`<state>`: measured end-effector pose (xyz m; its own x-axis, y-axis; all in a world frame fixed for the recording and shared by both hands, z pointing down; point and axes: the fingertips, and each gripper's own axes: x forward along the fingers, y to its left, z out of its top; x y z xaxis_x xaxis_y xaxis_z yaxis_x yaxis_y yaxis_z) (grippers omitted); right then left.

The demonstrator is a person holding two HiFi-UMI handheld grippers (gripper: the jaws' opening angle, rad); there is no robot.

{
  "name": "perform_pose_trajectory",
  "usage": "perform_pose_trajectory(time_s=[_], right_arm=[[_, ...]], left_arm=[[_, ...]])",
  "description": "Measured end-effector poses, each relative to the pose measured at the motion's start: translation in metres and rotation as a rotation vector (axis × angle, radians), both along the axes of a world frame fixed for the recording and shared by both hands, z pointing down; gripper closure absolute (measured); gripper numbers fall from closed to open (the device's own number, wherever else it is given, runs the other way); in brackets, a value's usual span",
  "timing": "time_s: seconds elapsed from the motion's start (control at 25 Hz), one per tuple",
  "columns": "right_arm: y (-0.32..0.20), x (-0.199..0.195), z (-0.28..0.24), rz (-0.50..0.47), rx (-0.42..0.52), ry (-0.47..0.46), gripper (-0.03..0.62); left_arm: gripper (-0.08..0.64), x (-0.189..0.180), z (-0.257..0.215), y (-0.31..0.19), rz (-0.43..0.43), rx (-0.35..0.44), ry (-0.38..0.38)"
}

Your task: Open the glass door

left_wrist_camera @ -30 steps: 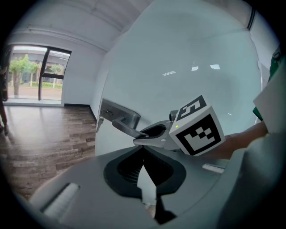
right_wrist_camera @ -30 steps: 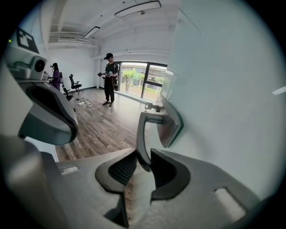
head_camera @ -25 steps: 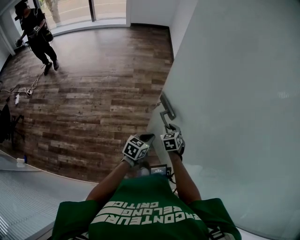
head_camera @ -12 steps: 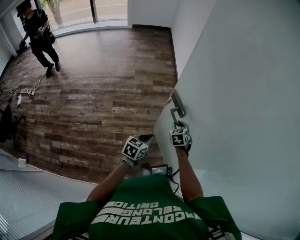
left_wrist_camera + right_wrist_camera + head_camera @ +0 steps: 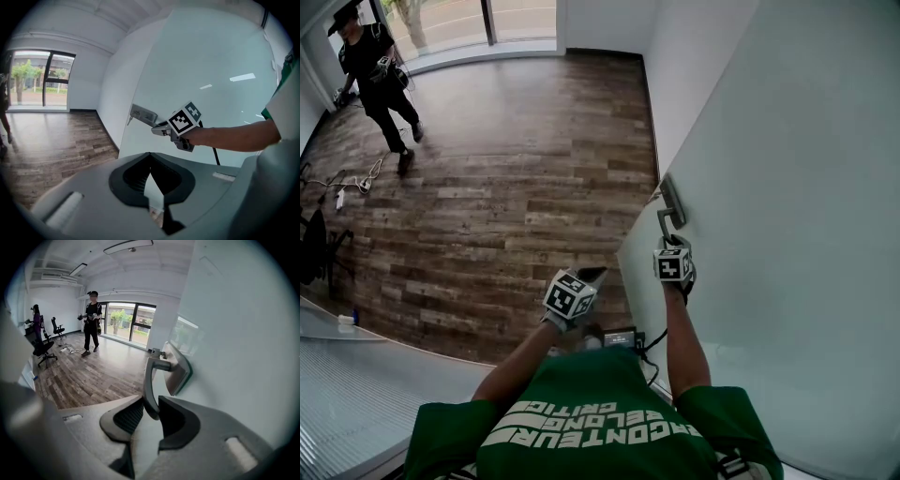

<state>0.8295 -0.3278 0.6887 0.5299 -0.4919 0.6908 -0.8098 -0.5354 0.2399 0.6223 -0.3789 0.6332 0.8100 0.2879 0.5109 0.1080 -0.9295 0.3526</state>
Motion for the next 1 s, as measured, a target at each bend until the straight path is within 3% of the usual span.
perform_pose_trajectory(time_s=[1.0], right_arm=[[0.053,0.08,-0.001,0.154,0.041,-0.021,0.508]], left_arm=[[0.543,-0.015,0.0,-0.012,-0.038,0.021,-0.021]])
